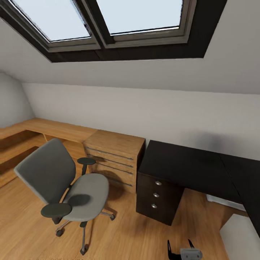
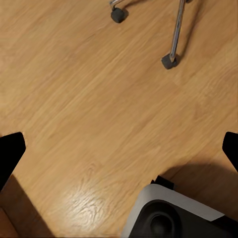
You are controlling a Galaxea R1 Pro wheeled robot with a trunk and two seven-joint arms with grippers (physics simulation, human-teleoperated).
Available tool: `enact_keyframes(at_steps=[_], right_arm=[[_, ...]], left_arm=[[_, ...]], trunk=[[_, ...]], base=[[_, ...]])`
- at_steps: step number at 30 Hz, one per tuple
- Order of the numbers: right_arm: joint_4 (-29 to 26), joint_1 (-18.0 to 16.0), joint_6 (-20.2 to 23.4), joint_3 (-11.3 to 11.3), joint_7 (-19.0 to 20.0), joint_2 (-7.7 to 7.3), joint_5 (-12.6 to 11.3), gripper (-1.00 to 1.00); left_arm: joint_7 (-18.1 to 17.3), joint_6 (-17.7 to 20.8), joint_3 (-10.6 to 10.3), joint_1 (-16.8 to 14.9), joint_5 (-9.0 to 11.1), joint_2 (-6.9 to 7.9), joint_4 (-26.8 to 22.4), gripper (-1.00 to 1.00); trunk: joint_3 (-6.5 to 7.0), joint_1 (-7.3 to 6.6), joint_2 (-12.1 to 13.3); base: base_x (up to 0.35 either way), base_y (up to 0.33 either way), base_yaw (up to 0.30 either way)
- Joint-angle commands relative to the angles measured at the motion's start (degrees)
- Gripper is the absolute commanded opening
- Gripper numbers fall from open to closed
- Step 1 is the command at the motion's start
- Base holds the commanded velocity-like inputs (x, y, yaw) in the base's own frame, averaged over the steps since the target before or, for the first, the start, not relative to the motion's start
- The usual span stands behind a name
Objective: In the bedroom, organize the workspace by keeping the computer under the desk, ensuring the monitor is on the desk, placing the keyboard on the desk next to the monitor, placing the mouse on the desk next to the keyboard, moving the folder from the swivel chair onto the desk next to the mouse, stacking the notebook on top of the folder with the pen on top of the notebook, and positioning the swivel chair next to the desk.
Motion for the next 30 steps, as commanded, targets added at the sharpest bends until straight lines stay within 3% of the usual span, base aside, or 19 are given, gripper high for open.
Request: enact_keyframes(at_steps=[1,4,21,23,24,26,27,29,30], right_arm=[[0.1,0.43,-1.8,0.49,-0.33,0.03,-0.18,1.0],[0.1,1.1,-3.49,0.47,-0.41,0.02,-0.17,1.0],[0.09,1.57,-3.5,0.41,-0.57,-0.13,-0.17,1.0],[0.09,1.57,-3.5,0.41,-0.55,-0.15,-0.17,1.0],[0.09,1.57,-3.5,0.41,-0.52,-0.16,-0.17,1.0],[0.09,1.57,-3.5,0.41,-0.51,-0.16,-0.16,1.0],[0.09,1.57,-3.5,0.41,-0.5,-0.16,-0.16,1.0],[0.08,1.57,-3.5,0.41,-0.49,-0.16,-0.16,1.0],[0.08,1.57,-3.5,0.41,-0.49,-0.16,-0.16,1.0]], left_arm=[[0.07,-0.13,-0.08,0.01,0.45,0.02,-0.01,1.0],[0.05,-0.07,-0.08,0.01,0.48,0.03,0.1,1.0],[0.06,-0.98,-0.07,0.01,0.61,0.2,0.23,1.0],[0.18,-7.81,0.0,0.01,0.57,0.13,0.4,1.0],[0.25,-13.41,-0.05,0.01,0.53,0.08,1.07,1.0],[0.3,-19.12,-0.14,0.01,0.49,-0.02,2.49,1.0],[0.33,-25.07,-0.25,0.01,0.4,-0.09,4.53,1.0],[0.32,-31.24,-0.33,0.01,0.33,-0.16,6.83,1.0],[0.28,-37.16,-0.38,0.01,0.28,-0.21,8.81,1.0]], trunk=[[0.08,-0.19,0.31],[0.44,-0.63,1.11],[0.44,-0.63,1.11],[0.44,-0.63,1.11],[0.44,-0.63,1.11],[0.44,-0.63,1.11],[0.44,-0.63,1.11],[0.44,-0.63,1.11],[0.44,-0.63,1.11]], base=[[0.0,0.0,0.284],[0.0,0.0,0.284],[0.0,0.0,0.284],[0.0,0.0,0.284],[0.0,0.0,0.284],[0.0,0.0,0.284],[0.0,0.0,0.284],[0.0,0.0,0.284],[0.0,0.0,0.284]])
